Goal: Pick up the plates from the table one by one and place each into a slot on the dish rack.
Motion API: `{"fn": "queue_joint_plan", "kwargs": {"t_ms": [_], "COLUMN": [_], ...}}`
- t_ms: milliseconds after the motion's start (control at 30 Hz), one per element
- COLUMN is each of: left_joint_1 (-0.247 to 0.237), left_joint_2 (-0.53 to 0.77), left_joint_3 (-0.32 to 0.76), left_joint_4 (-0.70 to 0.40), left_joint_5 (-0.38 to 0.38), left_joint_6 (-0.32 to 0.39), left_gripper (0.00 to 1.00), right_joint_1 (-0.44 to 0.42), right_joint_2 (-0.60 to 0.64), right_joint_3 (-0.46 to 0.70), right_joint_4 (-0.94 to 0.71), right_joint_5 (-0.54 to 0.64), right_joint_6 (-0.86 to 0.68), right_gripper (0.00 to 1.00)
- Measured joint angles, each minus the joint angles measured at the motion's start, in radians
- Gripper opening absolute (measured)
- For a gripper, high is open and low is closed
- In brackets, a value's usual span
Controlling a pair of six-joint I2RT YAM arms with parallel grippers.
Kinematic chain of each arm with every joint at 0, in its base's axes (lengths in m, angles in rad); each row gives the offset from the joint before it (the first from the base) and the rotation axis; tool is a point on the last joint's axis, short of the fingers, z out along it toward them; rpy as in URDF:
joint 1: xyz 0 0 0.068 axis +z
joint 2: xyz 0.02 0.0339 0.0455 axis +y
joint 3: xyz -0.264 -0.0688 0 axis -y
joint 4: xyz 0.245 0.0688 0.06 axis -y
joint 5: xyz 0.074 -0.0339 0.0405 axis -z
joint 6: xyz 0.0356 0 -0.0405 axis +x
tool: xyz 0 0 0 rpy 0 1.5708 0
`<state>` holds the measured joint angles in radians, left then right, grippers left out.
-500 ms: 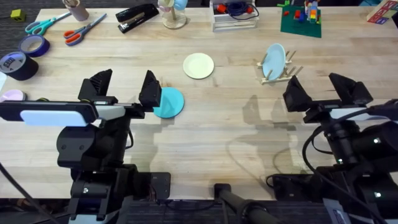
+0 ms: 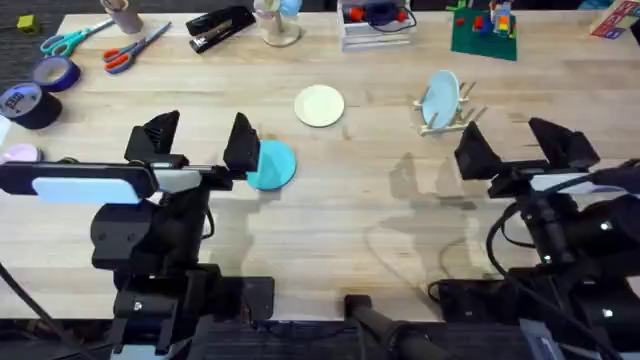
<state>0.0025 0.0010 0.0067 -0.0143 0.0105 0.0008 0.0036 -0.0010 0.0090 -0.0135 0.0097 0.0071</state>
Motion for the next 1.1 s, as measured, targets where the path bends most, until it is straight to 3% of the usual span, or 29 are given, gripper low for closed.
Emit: {"fn": "queue_joint_plan", "kwargs": {"t_ms": [200,367,700,1100], "left_joint_1": [0.0,0.0,0.0,0.0], "left_joint_2": [0.0,0.0,0.03,0.41], "left_joint_3": [0.003,0.08,0.475,1.024], "left_joint_4": [-0.003,-0.128,-0.521,-0.992], "left_joint_5": [0.0,0.0,0.0,0.0], "left_joint_6": [0.011,0.015,0.018,0.018], "left_gripper": [0.993,0.993,0.993,0.993], "right_joint_1": [0.0,0.0,0.0,0.0], "right_joint_2": [0.0,0.0,0.031,0.392], "right_joint_3": [0.001,0.044,0.42,0.91], "right_joint_4": [-0.001,-0.072,-0.456,-0.807], "right_joint_5": [0.0,0.0,0.0,0.0], "right_joint_6": [-0.017,-0.042,-0.049,-0.053], "right_gripper": [0.995,0.995,0.995,0.994]}}
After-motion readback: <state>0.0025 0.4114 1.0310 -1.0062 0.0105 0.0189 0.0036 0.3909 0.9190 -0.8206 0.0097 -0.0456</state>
